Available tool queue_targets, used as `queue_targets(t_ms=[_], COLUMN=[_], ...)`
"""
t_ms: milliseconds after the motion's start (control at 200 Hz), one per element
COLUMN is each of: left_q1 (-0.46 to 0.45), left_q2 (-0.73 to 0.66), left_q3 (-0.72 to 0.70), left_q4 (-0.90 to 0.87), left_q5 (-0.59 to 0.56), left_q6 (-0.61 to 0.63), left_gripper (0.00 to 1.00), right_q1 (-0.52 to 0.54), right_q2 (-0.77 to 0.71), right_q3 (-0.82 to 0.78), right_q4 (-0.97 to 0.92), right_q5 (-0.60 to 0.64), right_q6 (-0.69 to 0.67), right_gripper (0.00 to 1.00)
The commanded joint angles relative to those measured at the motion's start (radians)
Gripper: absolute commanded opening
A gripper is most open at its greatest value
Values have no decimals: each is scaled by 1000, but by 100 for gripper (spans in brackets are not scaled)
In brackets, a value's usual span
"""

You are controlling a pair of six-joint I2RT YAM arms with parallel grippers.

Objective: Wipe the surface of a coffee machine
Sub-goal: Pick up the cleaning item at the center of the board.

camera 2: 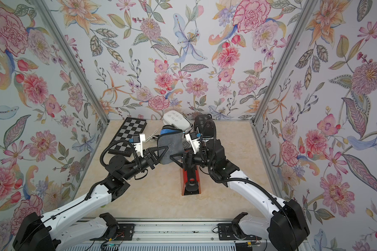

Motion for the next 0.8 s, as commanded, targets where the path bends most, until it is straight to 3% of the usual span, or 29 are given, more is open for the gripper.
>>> queue_targets(t_ms=[0,75,300,375,425,475,620,796], left_q1=[9,8,10,9,11,11,16,22], left_q2=[20,23,26,26,28,29,28,24], left_q3=[13,11,1,-4,-5,-5,-14,-42], left_q4=[62,47,9,4,-3,-7,-19,-40], left_q5=[19,5,-17,-27,-34,-36,-51,-74], left_q6=[-27,-18,0,2,2,4,4,9], left_gripper=[1,3,11,21,22,25,50,56], right_q1=[0,-7,-64,-81,-90,-100,-146,-277], right_q2=[2,-11,-76,-99,-119,-141,-225,-379], right_q3=[-11,-17,-62,-72,-82,-95,-123,-164], right_q4=[30,15,23,17,21,19,-46,-204], right_q5=[-8,2,10,11,10,13,54,156], right_q6=[0,-3,22,24,23,22,10,-20], right_gripper=[80,73,14,9,2,1,0,0])
